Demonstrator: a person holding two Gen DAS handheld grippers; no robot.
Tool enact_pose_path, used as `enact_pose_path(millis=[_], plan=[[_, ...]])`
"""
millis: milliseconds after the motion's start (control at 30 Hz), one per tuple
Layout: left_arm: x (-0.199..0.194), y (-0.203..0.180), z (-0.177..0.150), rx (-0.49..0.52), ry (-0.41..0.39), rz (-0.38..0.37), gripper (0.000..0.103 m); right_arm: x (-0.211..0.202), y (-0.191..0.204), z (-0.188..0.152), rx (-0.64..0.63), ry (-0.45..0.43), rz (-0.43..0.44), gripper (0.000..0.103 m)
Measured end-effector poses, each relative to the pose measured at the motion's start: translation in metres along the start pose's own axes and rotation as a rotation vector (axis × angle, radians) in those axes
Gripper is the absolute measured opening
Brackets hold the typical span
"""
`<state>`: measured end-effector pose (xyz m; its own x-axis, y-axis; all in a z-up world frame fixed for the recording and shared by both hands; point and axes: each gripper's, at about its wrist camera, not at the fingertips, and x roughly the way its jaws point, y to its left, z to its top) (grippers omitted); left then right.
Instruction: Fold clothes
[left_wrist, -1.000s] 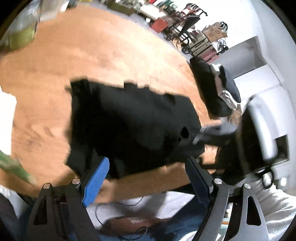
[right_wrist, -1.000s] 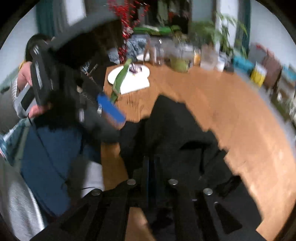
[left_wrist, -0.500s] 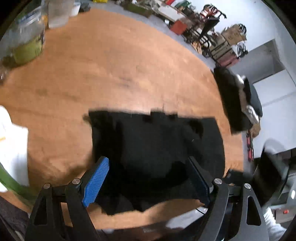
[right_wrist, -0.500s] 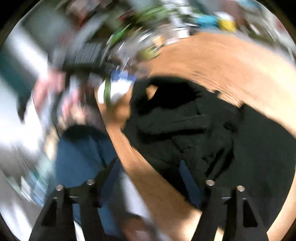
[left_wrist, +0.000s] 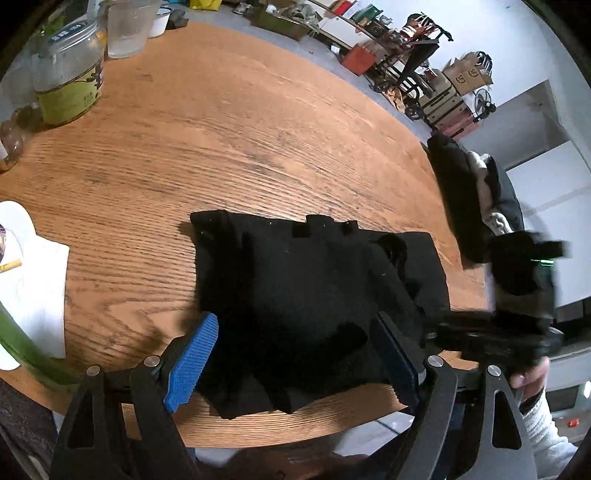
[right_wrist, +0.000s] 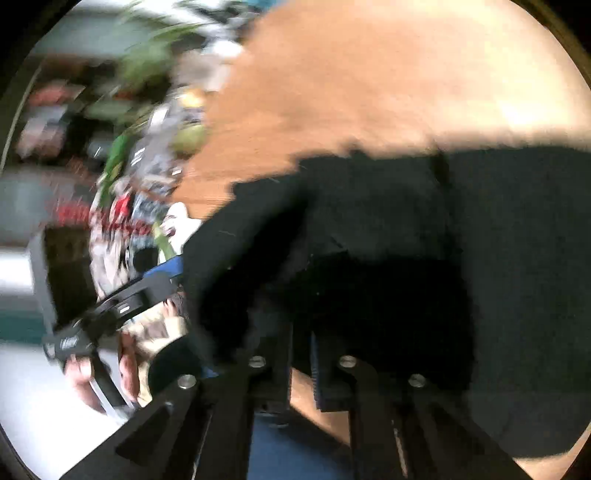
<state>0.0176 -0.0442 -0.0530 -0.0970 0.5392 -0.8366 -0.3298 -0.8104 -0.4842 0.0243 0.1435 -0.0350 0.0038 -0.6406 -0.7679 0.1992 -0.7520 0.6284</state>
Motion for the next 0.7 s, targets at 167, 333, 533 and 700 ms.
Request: enact_pose_path(millis=[167,333,533,700], plan=[[0.001,0.002,0.001,-0.023,-0.013,-0.002,0.085,-0.017,0.050,0.006,-0.325,-0.099,-0.156,0.010],[0.011,-0.006,-0.006,0.012,0.030,0.000,0.085,0.002,0.018,0.004,-0.336,-0.003,-0.340,0.029],[0.021,-0.013,-0.006,0.029,0.040,0.021,0.085,-0.046,0.012,-0.002,-0.231,-0.122,-0.284,0.057],[0.047,-0.014,-0.022,0.016,0.129,0.034,0.085,-0.038,0.045,0.019,-0.245,-0.160,-0.131,0.056]])
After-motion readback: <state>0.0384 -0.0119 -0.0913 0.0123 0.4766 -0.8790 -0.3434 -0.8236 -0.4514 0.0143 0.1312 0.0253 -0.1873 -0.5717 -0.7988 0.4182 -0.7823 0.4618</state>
